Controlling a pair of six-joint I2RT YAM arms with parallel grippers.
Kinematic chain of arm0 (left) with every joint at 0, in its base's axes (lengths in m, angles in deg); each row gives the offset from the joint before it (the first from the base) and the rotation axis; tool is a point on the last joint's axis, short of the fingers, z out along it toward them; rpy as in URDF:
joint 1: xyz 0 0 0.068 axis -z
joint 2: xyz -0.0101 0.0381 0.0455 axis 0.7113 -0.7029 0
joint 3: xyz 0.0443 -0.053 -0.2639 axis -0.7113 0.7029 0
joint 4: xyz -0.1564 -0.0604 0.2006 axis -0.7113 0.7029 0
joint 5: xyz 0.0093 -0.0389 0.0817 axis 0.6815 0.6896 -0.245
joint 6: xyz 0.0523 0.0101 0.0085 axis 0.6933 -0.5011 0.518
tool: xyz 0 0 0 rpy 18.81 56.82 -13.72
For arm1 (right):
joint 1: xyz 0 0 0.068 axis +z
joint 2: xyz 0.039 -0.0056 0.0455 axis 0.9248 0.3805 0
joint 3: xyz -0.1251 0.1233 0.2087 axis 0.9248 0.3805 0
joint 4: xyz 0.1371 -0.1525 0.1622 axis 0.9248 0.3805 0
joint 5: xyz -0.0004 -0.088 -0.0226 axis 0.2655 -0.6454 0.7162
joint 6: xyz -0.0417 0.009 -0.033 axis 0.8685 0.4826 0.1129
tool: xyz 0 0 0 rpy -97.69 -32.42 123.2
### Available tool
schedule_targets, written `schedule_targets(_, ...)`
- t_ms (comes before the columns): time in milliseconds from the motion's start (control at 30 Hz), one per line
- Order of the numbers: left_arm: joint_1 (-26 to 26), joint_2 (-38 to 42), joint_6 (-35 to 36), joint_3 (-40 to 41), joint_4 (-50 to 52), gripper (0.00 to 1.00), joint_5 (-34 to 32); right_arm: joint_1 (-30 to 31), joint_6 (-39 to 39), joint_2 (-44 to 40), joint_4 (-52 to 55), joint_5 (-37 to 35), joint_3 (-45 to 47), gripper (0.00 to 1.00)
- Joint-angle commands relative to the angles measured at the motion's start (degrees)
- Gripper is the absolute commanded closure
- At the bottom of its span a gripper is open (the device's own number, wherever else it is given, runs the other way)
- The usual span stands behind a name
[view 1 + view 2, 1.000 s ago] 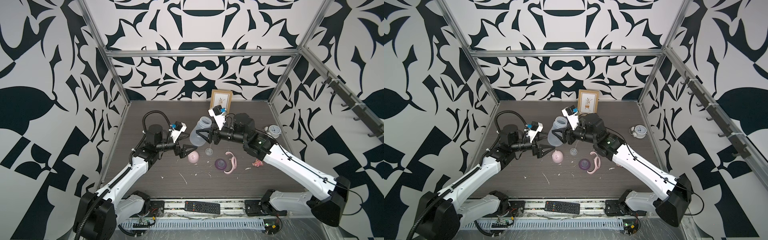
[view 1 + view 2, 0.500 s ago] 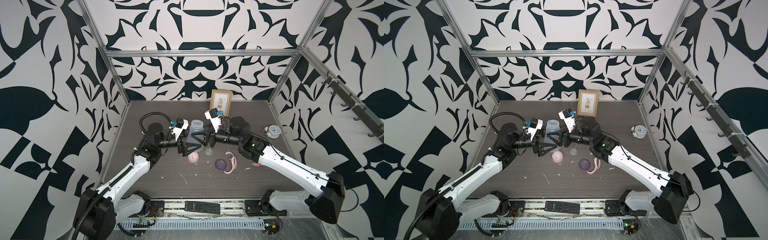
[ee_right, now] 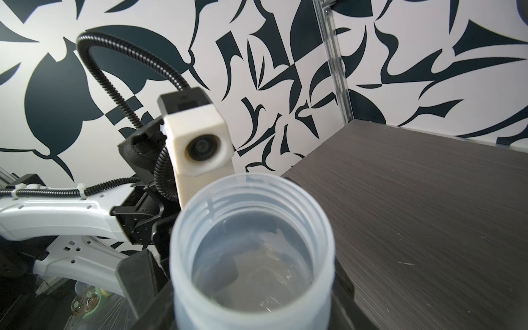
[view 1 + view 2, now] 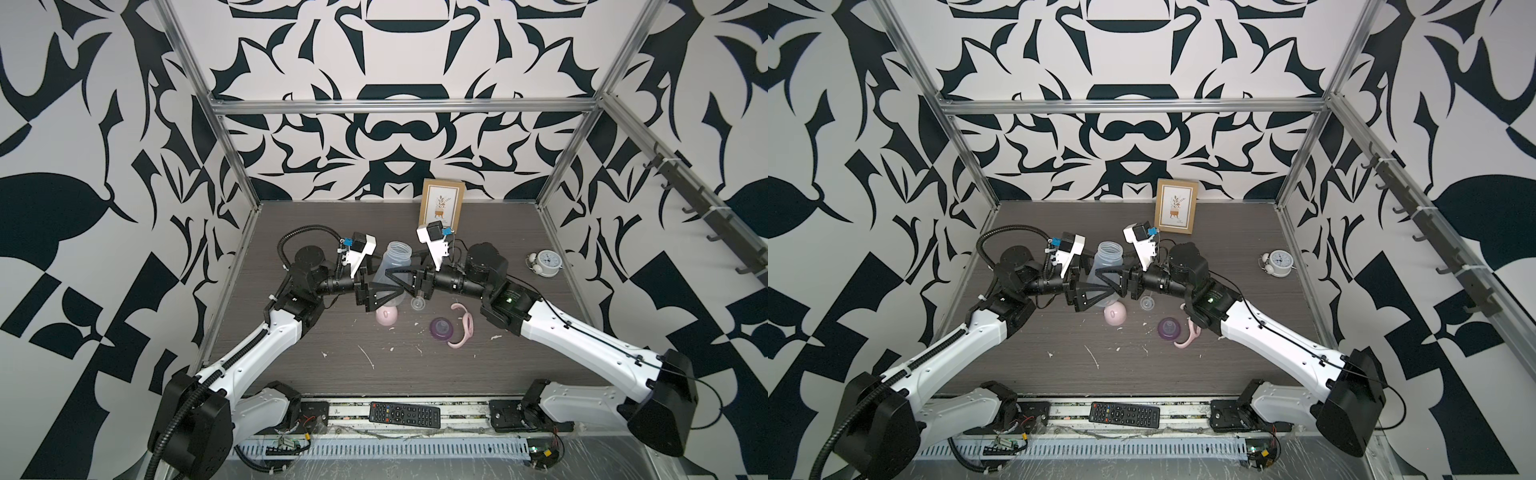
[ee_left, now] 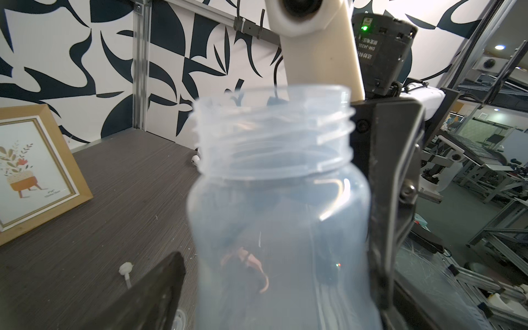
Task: Assemble the baby bottles
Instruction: Pick up the baby bottle from the center of the board.
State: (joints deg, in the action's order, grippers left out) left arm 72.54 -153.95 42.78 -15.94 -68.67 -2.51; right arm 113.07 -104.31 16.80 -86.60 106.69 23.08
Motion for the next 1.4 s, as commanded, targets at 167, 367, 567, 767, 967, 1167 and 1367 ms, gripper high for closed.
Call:
schedule_targets(167,0.56,0.33,-0.65,-2.07,4.78,0.01,3.42,0.27,0.32,-2.17,-9.81,-1.30,1.19,0.58)
schedule_targets(367,0.84,-0.74,-2.22,-3.27,4.80,0.02,4.28,0.27,-0.45,-2.11,-12.71,-1.20,2.39,0.58)
schedule_targets(567,0.83,-1.34,-4.98,-3.92,3.81,0.14,2.73,0.27,-1.11,-2.88,-15.43,-1.92,3.86,0.58)
schedule_targets(767,0.84,-1.12,-7.42,-2.22,1.00,0.02,2.54,0.01,-0.85,-4.70,-16.66,-3.43,4.95,0.58)
schedule_targets(967,1.01,-1.76,-8.68,-2.17,-0.28,0.00,3.95,-0.03,-2.00,-3.98,-18.72,-3.22,5.21,0.58)
schedule_targets(1167,1.17,-2.49,-12.15,-1.15,-7.45,0.07,4.11,-0.04,-4.11,-1.94,-22.14,-2.65,5.35,0.58)
schedule_targets(1367,1.14,-3.36,-15.49,-0.24,-13.37,0.29,3.32,-0.08,-4.72,-1.27,-23.10,-2.57,5.43,0.59)
